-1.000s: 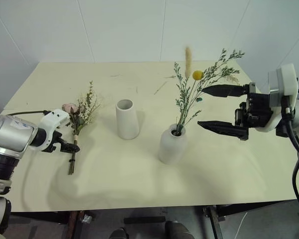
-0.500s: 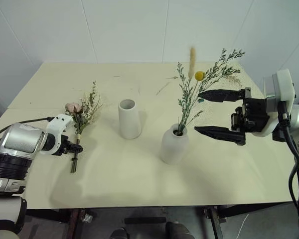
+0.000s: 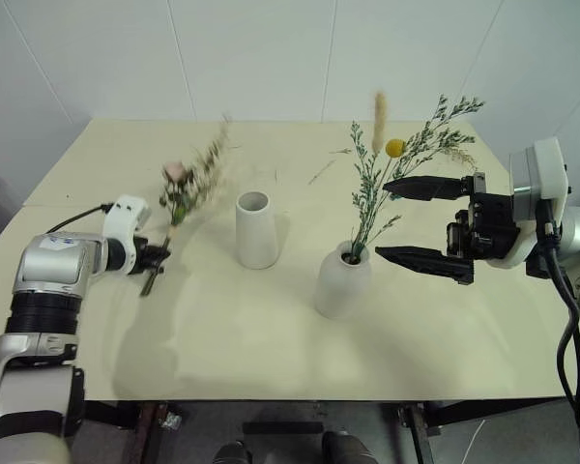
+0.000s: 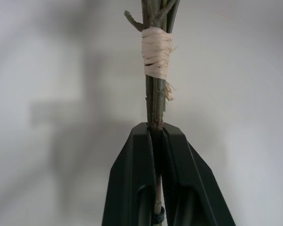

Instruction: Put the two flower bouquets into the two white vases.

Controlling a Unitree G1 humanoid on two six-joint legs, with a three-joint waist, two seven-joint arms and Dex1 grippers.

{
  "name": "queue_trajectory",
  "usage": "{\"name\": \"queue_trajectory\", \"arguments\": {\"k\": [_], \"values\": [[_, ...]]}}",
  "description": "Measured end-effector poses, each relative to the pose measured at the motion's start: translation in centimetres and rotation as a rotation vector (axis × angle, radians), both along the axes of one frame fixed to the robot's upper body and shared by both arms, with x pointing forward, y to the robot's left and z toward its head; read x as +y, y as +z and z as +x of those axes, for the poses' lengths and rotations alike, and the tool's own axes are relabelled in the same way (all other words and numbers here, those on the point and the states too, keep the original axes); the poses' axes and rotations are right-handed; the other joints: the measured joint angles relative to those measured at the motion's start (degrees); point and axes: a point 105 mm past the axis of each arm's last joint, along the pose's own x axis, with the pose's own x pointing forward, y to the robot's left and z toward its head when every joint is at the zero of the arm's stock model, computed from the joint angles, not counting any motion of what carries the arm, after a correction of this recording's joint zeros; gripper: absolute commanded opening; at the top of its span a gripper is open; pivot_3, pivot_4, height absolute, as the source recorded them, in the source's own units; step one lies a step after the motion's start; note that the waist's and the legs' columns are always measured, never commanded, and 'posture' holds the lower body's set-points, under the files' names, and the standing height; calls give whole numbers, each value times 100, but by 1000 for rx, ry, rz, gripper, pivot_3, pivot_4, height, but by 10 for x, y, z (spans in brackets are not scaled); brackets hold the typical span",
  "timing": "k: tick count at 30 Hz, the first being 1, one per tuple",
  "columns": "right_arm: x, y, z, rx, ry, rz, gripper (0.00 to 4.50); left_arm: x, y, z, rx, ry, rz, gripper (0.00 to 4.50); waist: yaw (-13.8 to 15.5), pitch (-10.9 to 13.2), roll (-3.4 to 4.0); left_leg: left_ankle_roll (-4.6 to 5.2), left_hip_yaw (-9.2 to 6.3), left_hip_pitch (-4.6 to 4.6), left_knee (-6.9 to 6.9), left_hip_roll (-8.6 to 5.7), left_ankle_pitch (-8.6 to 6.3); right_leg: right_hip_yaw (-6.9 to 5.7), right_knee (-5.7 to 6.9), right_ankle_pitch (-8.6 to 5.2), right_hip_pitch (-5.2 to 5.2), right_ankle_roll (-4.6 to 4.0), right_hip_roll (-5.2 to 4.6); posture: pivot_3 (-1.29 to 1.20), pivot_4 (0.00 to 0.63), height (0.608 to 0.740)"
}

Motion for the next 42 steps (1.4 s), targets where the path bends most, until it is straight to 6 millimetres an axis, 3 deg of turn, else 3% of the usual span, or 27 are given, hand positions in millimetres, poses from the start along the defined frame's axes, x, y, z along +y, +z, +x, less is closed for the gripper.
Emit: {"name": "queue_trajectory", "arguments": {"k": [5, 8, 11, 14, 17, 19, 26, 31, 42], "values": [[-5, -5, 1, 11, -61, 23, 4500, -10, 33, 8, -257, -55, -132, 19, -22, -2, -3, -3, 5, 0, -3, 0, -3, 0, -3, 1, -2, 1, -1, 0, 150, 740], [-7, -2, 1, 0, -86, 35, 4500, -29, 56, 7, -452, -145, -252, 19, 0, -2, -3, -5, 5, 1, 2, 0, -2, -1, -1, 3, 0, 2, -2, 0, 150, 740], [-7, -3, 2, 0, -101, 43, 4500, -42, 77, 1, -590, -229, -346, 19, 0, -2, -3, -6, 5, 1, 10, 0, -2, 0, -1, 6, 4, 4, -1, 0, 150, 740], [-9, -5, 4, 9, -127, 70, 4500, -69, 112, -12, -730, -408, -571, 19, 9, -2, -4, -5, 4, -3, 24, 0, -2, -1, 0, 8, 7, 7, 0, 0, 150, 740], [-6, -5, 2, 0, -133, 78, 4500, -84, 144, -29, -829, -553, -648, 19, -8, -2, -4, -5, 5, -3, 28, -3, -3, 0, -3, 11, 10, 11, -1, 0, 150, 740], [-6, -6, 3, 1, -144, 87, 4500, -88, 153, -33, -855, -592, -671, 19, -36, -2, -4, -3, 5, 6, 27, -3, -3, 1, -1, 11, 13, 11, 0, 0, 150, 740], [-2, -9, 1, 12, -167, 110, 4500, -116, 135, -30, -764, -692, -692, 19, -20, -2, -4, -4, 4, 6, 35, -2, -3, 2, 1, 13, 18, 10, 2, 0, 150, 740], [-4, -9, 0, 21, -193, 125, 4500, -117, 111, -28, -725, -705, -613, 19, -17, -2, -4, -4, 3, 6, 30, -2, -3, 2, -1, 12, 16, 9, 3, 0, 150, 740], [-2, -9, -2, 20, -222, 155, 4500, -115, 84, -9, -769, -629, -555, 19, -3, -2, -4, -3, 3, 2, 32, -2, -3, 2, -7, 13, 18, 10, 3, 0, 150, 740]]}}
